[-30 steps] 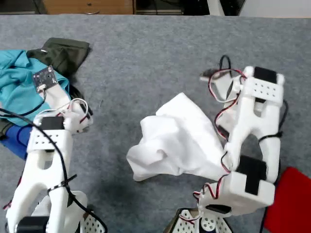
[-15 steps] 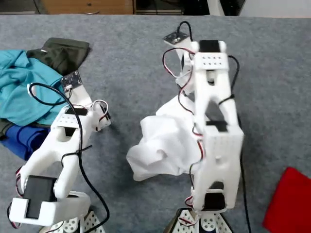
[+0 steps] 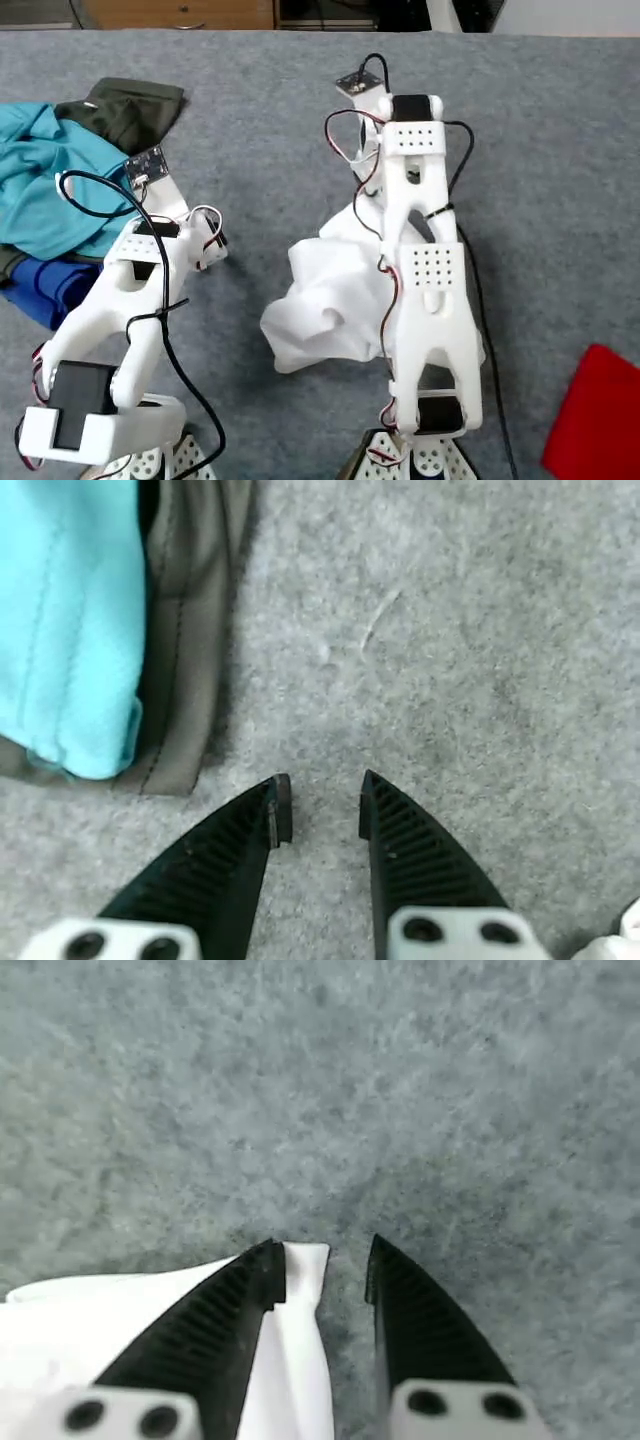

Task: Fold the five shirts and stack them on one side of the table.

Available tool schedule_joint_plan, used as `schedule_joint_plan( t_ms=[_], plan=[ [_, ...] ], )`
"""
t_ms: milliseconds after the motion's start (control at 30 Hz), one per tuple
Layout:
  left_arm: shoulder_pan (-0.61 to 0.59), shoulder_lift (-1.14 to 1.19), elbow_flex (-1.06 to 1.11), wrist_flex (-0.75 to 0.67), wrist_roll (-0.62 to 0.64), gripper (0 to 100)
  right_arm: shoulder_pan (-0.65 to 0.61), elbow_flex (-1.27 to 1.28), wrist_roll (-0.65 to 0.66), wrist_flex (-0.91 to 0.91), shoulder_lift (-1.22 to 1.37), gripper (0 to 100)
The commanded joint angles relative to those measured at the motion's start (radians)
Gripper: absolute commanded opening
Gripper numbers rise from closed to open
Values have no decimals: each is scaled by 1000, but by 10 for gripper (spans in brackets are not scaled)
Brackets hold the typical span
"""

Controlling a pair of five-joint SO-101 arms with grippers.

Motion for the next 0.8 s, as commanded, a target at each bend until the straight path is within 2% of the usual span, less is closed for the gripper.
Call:
schedule_joint_plan(
  t_ms=[0,367,667,767],
  plan=[
    [-3,-4,-54,0,6,125,-12,-7,-12,20,-54,137],
    [-9,-7,-48,3,5,125,-70,364,-14,14,-352,141],
    [-9,-4,-51,3,5,125,-81,375,-3,2,-318,136],
    [-9,-4,-51,3,5,125,-82,375,20,2,-317,97]
  ],
)
